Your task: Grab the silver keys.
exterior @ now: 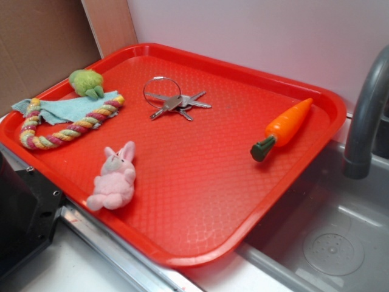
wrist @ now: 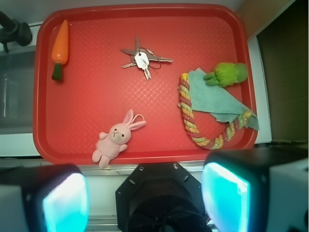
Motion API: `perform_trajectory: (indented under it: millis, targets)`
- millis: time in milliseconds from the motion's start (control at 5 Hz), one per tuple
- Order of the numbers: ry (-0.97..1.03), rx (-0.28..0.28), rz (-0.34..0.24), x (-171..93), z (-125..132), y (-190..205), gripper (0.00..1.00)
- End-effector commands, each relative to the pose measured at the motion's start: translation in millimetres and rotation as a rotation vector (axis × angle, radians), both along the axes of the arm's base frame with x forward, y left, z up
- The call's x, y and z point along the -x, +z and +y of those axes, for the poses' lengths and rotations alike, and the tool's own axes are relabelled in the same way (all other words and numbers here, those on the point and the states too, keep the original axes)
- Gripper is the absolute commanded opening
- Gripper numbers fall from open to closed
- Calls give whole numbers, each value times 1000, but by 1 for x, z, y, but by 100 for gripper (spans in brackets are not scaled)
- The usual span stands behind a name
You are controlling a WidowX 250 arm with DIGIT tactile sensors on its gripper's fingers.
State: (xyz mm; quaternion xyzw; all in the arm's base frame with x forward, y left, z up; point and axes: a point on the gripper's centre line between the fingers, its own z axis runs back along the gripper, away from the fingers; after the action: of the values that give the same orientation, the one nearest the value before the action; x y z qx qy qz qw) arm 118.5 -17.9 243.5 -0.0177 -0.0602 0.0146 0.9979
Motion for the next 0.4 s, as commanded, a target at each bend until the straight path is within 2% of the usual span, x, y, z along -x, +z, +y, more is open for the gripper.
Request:
perform_trajectory:
  millis: [0, 200]
  targets:
    - [0, 0, 0, 0, 0, 0, 100]
    - [-53, -169, -19, -42, 15, -26, 100]
